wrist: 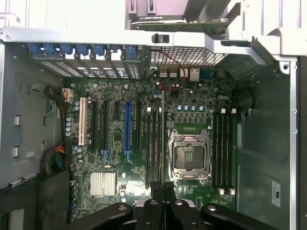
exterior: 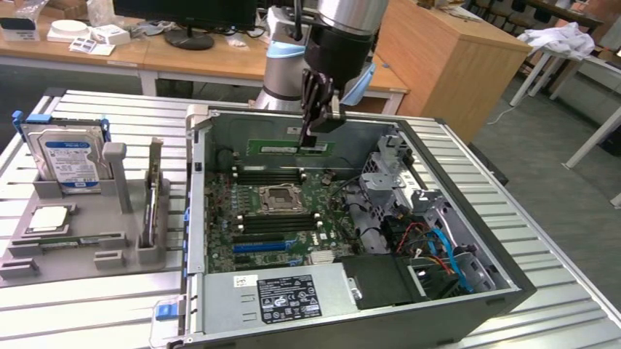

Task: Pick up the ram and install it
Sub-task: 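Pick up the ram and move it above insertion slot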

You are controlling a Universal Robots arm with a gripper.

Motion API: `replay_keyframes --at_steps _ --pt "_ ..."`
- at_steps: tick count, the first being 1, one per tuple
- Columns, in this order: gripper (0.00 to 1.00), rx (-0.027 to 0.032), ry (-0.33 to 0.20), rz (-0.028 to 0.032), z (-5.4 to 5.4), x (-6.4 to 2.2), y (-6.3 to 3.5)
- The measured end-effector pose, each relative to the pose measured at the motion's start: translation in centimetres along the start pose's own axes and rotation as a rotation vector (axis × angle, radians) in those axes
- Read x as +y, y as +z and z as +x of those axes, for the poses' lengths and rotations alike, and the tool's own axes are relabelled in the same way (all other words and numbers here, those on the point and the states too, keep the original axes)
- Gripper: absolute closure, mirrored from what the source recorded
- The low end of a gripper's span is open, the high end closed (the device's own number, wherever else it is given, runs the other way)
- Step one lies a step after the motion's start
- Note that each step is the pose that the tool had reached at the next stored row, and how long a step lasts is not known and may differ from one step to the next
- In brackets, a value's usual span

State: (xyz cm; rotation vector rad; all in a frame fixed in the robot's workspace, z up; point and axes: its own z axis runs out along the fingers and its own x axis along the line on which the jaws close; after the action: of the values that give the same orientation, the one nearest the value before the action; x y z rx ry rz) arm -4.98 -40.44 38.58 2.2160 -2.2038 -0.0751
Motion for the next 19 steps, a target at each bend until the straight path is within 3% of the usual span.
replay_keyframes --at_steps 19 --pt "0.88 -0.0003 0.007 0.0 0.1 -0.12 2.62"
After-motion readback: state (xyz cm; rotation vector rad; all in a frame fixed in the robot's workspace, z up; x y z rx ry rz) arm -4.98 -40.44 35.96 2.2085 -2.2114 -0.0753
